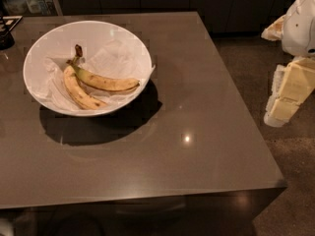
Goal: Pick banana from white bowl
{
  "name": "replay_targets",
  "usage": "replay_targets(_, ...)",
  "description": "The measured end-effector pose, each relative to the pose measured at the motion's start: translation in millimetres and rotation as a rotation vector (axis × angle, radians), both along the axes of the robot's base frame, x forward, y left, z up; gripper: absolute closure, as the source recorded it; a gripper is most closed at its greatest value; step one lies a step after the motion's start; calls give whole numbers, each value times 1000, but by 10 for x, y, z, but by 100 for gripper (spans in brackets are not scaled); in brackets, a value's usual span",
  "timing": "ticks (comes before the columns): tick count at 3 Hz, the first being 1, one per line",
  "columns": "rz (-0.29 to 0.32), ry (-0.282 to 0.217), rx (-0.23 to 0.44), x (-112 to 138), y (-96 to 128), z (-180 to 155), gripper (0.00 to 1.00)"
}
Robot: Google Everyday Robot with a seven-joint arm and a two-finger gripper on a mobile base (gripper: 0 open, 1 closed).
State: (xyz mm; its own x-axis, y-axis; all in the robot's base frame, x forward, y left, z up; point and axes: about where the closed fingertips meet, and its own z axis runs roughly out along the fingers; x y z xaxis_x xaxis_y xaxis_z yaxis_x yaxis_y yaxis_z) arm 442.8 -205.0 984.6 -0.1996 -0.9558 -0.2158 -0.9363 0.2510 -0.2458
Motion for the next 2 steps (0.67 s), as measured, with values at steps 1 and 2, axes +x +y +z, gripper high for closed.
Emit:
replay_targets(1,61,20,3,104,224,79,0)
replay_targets(2,146,29,-24,320,585,88,0)
